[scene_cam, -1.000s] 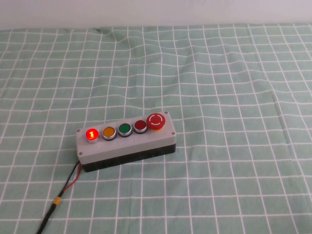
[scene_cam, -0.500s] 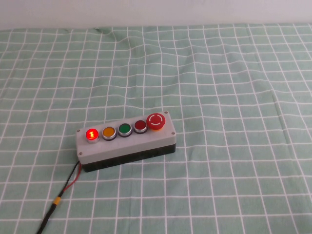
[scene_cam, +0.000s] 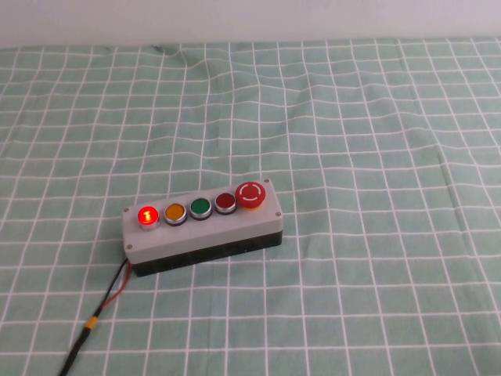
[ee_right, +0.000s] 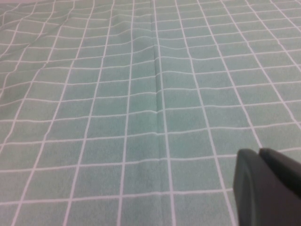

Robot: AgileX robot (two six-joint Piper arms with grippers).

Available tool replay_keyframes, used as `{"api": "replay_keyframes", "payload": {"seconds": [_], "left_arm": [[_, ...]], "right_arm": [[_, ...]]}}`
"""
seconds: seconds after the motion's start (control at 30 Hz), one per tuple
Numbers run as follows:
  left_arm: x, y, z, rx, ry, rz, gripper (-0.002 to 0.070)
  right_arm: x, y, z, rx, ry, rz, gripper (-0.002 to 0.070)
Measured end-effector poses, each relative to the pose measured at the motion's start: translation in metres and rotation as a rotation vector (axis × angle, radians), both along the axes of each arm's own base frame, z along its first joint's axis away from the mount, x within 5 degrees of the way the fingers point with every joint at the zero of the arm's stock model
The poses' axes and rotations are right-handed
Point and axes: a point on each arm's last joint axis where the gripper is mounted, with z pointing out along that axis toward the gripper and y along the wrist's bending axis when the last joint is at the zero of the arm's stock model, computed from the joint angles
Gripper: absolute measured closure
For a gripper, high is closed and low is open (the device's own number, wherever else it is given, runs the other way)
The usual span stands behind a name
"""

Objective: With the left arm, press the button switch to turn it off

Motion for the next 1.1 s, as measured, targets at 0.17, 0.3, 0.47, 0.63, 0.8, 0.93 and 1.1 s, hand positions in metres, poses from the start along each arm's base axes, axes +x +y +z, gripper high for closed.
{"api": "replay_keyframes", "payload": {"seconds": [0.17,0.3,0.47,0.63,0.8,0.93,1.1], "left_arm": [[0.021,-0.004,0.035,0.044,0.332,-0.009,0.0678],[0.054,-0.012,0.051,0.089,0.638,-0.011,0.0678],[0.1,-0.023,0.045,0.166,0.883,0.021,0.0678],[0.142,-0.035,0.032,0.2,1.016,0.023,0.0678],[0.177,-0.047,0.011,0.221,1.193,-0.005,0.0678],[0.205,-0.057,-0.009,0.25,1.405,-0.028,0.0678],[0.236,-0.068,-0.022,0.335,1.613,-0.039,0.0678]], "right_arm": [[0.0,0.0,0.0,0.0,0.0,0.0,0.0692],[0.0,0.0,0.0,0.0,0.0,0.0,0.0692],[0.0,0.0,0.0,0.0,0.0,0.0,0.0692],[0.0,0.0,0.0,0.0,0.0,0.0,0.0692],[0.0,0.0,0.0,0.0,0.0,0.0,0.0692],[0.0,0.0,0.0,0.0,0.0,0.0,0.0692],[0.0,0.0,0.0,0.0,0.0,0.0,0.0692]]}}
